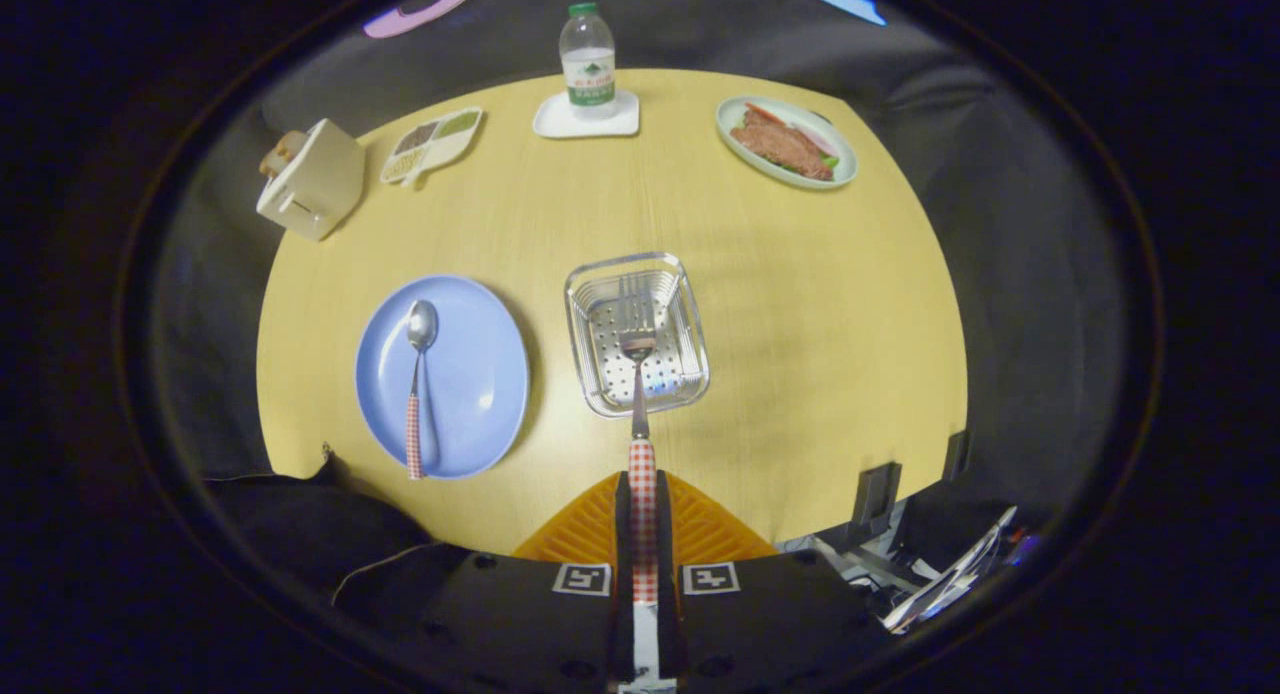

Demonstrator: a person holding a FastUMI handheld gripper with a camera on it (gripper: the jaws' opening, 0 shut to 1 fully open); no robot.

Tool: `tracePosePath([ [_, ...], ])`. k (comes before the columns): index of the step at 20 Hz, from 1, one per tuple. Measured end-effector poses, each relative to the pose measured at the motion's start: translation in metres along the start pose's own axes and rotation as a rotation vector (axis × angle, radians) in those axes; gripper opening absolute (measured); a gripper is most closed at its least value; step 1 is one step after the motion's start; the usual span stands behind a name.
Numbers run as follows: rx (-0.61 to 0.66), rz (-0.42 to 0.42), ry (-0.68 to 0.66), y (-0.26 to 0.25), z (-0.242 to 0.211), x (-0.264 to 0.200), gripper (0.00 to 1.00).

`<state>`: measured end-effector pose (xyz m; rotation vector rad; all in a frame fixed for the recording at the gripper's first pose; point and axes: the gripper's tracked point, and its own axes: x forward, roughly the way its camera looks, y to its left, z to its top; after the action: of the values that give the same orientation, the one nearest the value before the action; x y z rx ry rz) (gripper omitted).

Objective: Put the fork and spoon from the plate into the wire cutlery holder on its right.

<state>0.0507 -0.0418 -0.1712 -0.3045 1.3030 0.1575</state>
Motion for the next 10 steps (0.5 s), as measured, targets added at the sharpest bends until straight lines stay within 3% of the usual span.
tracePosePath([
  [10,-0.097,-0.002,0.281,-0.005,0.015,0.009,0.12],
])
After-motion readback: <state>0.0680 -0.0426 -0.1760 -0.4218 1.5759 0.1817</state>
